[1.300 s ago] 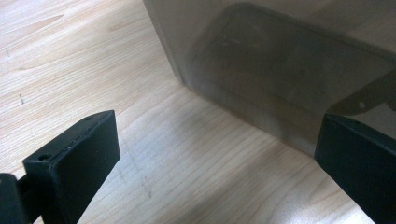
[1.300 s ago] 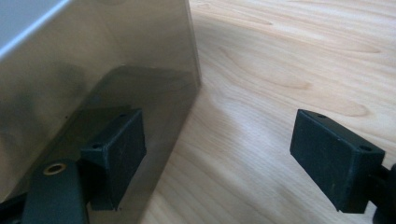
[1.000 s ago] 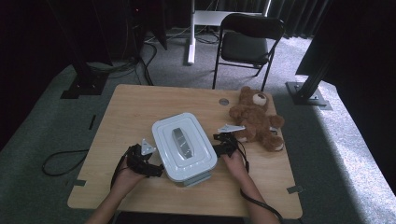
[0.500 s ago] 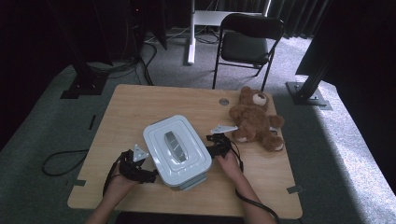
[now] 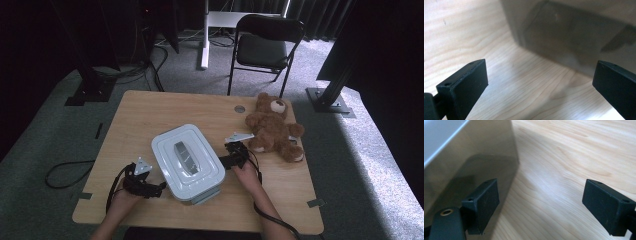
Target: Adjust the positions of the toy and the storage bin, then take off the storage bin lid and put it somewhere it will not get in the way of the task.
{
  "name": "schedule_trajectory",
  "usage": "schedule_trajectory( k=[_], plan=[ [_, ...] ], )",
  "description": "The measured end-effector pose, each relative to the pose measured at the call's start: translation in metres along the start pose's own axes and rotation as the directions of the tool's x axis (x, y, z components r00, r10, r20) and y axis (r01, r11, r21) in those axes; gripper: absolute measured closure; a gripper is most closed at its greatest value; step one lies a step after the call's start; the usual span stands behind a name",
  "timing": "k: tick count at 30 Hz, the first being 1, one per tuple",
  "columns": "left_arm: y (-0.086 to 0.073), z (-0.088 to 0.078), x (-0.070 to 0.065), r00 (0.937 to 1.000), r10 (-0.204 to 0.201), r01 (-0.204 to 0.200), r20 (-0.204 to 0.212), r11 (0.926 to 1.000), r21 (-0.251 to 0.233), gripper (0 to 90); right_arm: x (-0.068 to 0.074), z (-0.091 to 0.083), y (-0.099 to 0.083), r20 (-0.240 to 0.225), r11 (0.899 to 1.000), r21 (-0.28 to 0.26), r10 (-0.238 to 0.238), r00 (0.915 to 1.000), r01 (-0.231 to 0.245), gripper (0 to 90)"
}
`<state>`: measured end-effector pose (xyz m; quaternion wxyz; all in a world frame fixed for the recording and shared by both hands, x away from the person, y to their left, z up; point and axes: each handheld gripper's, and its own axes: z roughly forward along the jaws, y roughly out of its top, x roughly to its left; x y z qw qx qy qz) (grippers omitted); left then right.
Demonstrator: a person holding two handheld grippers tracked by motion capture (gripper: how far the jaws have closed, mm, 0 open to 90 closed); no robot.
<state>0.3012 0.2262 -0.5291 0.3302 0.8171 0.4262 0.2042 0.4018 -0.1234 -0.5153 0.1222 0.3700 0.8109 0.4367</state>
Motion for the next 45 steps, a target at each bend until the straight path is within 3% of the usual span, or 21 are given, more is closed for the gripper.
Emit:
schedule_trajectory(
  k=[3,6,14,16,20,26,31,32,41,45],
  plan=[
    [-0.005,0.002,0.008,0.9998,-0.017,0.017,-0.002,0.9998,0.007,0.5,-0.003,-0.008,0.000,0.026,1.000,-0.008,-0.006,0.9996,0.006,13.3],
    [-0.010,0.004,0.013,0.9992,-0.039,0.039,-0.004,0.9991,0.015,0.5,-0.009,-0.017,0.000,0.009,0.998,-0.040,0.041,0.9991,-0.041,13.3],
    [-0.021,0.009,0.021,0.9993,-0.031,0.032,-0.018,0.9989,0.035,0.5,-0.012,-0.038,0.007,0.021,0.994,-0.100,0.050,0.9985,-0.047,13.3],
    [-0.025,0.009,0.022,0.9983,-0.019,0.021,-0.055,0.9993,0.030,0.5,-0.011,-0.046,0.012,0.012,0.991,-0.124,0.058,0.9982,-0.056,13.3],
    [-0.028,0.008,0.027,0.9978,-0.032,0.033,-0.057,0.9990,0.028,0.5,-0.007,-0.055,0.017,-0.001,0.987,-0.149,0.064,0.9980,-0.063,13.3],
    [-0.037,0.006,0.035,0.9977,-0.053,0.054,-0.042,0.9981,0.029,0.5,0.009,-0.069,0.030,-0.059,0.980,-0.187,0.056,0.9966,-0.066,13.3],
    [-0.042,0.003,0.041,0.9976,-0.056,0.057,-0.041,0.9982,0.018,0.5,0.035,-0.074,0.043,-0.107,0.981,-0.190,0.007,0.9942,-0.028,12.8],
    [-0.042,0.003,0.041,0.9976,-0.056,0.057,-0.041,0.9982,0.018,0.5,0.035,-0.074,0.043,-0.107,0.981,-0.190,0.007,0.9942,-0.028,12.8],
    [-0.044,0.001,0.043,0.9973,-0.059,0.060,-0.042,0.9980,0.019,0.5,0.087,-0.067,0.061,-0.167,0.986,-0.158,-0.085,0.9823,0.059,11.9],
    [-0.044,0.000,0.043,0.9976,-0.056,0.057,-0.040,0.9981,0.022,0.5,0.100,-0.057,0.065,-0.184,0.987,-0.143,-0.100,0.9779,0.074,11.9]
  ],
)
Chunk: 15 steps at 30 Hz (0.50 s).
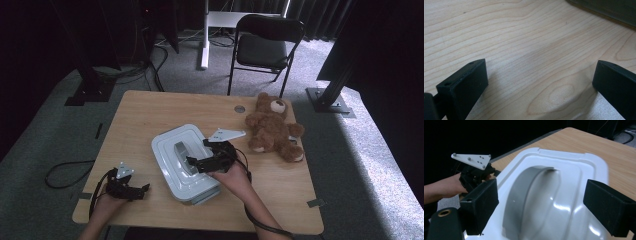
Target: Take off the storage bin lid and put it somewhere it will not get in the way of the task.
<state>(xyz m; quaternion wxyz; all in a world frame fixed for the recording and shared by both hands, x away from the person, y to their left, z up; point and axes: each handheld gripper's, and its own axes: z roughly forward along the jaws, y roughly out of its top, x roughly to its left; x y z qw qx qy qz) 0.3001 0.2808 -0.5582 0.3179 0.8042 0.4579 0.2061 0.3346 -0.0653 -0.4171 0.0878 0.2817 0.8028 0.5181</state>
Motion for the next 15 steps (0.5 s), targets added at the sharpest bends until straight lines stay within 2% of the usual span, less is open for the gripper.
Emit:
schedule_trajectory(
  k=[4,6,10,15],
  plan=[
    [-0.001,-0.001,0.000,1.0000,0.001,-0.001,0.002,1.0000,0.000,0.5,0.006,0.012,0.002,-0.007,0.999,0.044,-0.016,0.9998,0.017,13.5],
    [-0.001,-0.001,0.000,1.0000,0.003,-0.003,0.003,1.0000,0.000,0.5,0.006,0.015,0.004,-0.025,0.998,0.057,-0.005,0.9997,0.007,15.2],
    [-0.001,-0.001,0.000,1.0000,0.005,-0.005,0.003,1.0000,-0.001,0.5,0.011,0.023,0.004,0.009,0.994,0.108,-0.026,0.9996,0.025,18.3],
    [-0.001,-0.001,0.000,1.0000,0.004,-0.004,0.003,1.0000,-0.001,0.5,0.014,0.027,0.005,0.028,0.991,0.136,-0.013,0.9995,0.009,23.6]
  ],
)
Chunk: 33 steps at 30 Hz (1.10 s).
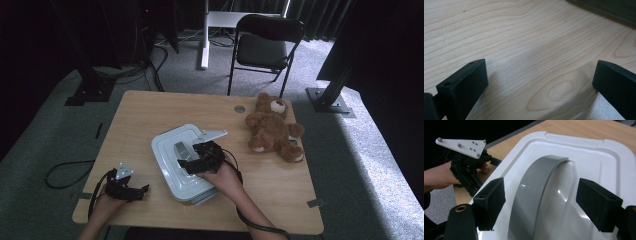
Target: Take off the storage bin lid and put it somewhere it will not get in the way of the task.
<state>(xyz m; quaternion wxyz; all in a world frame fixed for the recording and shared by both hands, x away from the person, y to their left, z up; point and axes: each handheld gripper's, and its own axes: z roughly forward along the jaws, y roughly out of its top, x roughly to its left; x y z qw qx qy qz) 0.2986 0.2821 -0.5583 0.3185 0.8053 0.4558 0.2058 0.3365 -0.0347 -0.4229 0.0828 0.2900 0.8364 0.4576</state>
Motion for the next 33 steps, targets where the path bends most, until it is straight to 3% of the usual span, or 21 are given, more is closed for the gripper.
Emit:
schedule_trajectory(
  k=[5,9,10,12,21,27,33],
  plan=[
    [0.000,0.000,0.000,1.0000,0.000,0.000,0.000,1.0000,0.001,0.5,0.006,0.001,0.000,0.013,1.000,0.008,-0.016,0.9998,0.016,37.6],
    [0.000,0.000,0.000,1.0000,0.000,0.000,0.000,1.0000,0.001,0.5,0.013,0.001,0.002,0.017,0.997,0.036,-0.073,0.9972,0.072,47.8],
    [0.000,0.000,0.000,1.0000,-0.001,0.001,0.001,1.0000,0.001,0.5,0.014,0.001,0.002,0.015,0.996,0.045,-0.075,0.9971,0.074,55.0],
    [0.000,0.000,0.000,1.0000,-0.002,0.002,0.001,1.0000,0.000,0.5,0.016,0.002,0.002,0.031,0.994,0.064,-0.086,0.9958,0.084,59.7],
    [0.000,0.000,0.000,1.0000,-0.004,0.004,0.000,1.0000,0.000,0.5,0.014,0.000,0.001,0.002,0.998,0.056,-0.022,0.9998,0.022,65.1],
    [0.000,0.000,0.000,1.0000,-0.003,0.003,0.000,1.0000,0.000,0.5,0.020,-0.007,0.007,-0.019,0.998,0.033,-0.048,0.9987,0.048,68.9],
    [0.000,0.000,0.000,1.0000,-0.001,0.001,-0.001,1.0000,0.000,0.5,0.020,-0.014,0.011,-0.041,0.999,0.014,-0.041,0.9983,0.041,69.1]
  ],
)
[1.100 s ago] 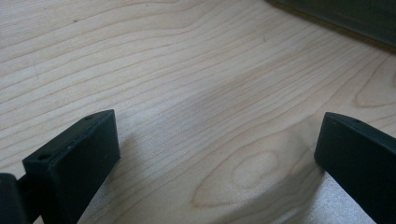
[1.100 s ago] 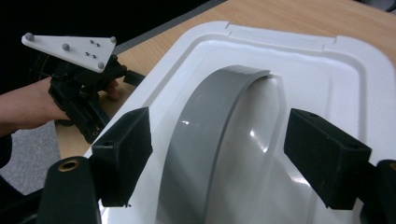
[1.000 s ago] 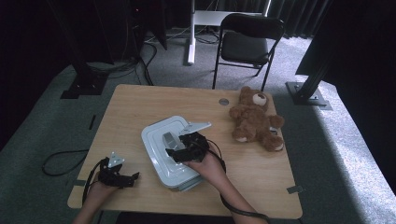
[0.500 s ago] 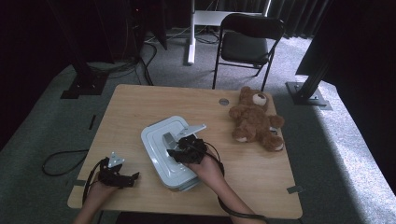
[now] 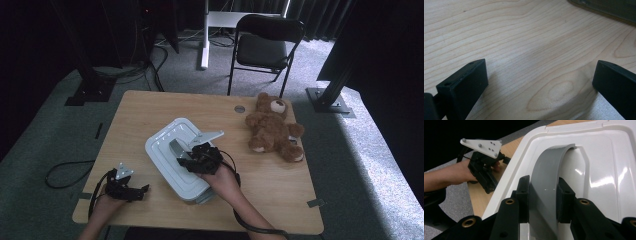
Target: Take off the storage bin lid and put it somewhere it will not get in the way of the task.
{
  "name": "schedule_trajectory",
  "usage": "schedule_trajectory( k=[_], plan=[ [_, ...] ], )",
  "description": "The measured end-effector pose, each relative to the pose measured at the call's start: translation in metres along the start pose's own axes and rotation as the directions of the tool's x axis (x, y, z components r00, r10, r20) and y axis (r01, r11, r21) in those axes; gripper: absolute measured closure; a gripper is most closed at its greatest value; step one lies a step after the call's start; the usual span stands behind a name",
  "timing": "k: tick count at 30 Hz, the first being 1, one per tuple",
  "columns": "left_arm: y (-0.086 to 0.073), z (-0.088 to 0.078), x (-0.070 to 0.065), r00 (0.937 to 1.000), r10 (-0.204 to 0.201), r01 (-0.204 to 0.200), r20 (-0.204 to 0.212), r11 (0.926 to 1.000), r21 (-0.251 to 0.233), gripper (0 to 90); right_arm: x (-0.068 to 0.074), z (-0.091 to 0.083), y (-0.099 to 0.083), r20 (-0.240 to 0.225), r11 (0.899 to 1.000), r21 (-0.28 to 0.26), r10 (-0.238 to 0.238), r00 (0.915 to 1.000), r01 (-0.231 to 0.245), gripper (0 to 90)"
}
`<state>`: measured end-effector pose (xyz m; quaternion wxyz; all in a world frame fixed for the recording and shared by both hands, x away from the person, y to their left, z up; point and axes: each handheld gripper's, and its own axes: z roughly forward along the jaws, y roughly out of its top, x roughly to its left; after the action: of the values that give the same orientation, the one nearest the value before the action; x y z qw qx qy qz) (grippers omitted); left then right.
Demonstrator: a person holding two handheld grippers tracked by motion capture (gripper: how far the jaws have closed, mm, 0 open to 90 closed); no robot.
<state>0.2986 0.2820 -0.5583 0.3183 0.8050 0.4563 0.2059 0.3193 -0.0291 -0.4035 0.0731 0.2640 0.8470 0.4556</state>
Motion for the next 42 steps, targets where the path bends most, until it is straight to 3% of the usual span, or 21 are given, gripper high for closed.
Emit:
schedule_trajectory(
  k=[8,21,35,42],
  plan=[
    [0.000,0.000,0.000,1.0000,-0.001,0.001,0.001,1.0000,0.000,0.5,-0.005,-0.018,0.008,0.016,0.999,-0.044,0.004,0.9999,-0.004,69.2],
    [0.000,0.000,0.000,1.0000,-0.001,0.001,0.001,1.0000,0.001,0.5,-0.039,-0.045,0.024,0.097,0.990,-0.133,0.052,0.9940,-0.039,69.2],
    [0.001,0.001,0.000,1.0000,-0.005,0.005,-0.001,1.0000,-0.002,0.5,-0.084,-0.051,0.026,0.172,0.979,-0.179,0.128,0.9768,-0.097,69.3],
    [0.001,0.001,0.000,1.0000,-0.005,0.005,-0.002,1.0000,-0.005,0.5,-0.108,-0.056,0.030,0.203,0.969,-0.207,0.175,0.9634,-0.132,69.3]
  ],
)
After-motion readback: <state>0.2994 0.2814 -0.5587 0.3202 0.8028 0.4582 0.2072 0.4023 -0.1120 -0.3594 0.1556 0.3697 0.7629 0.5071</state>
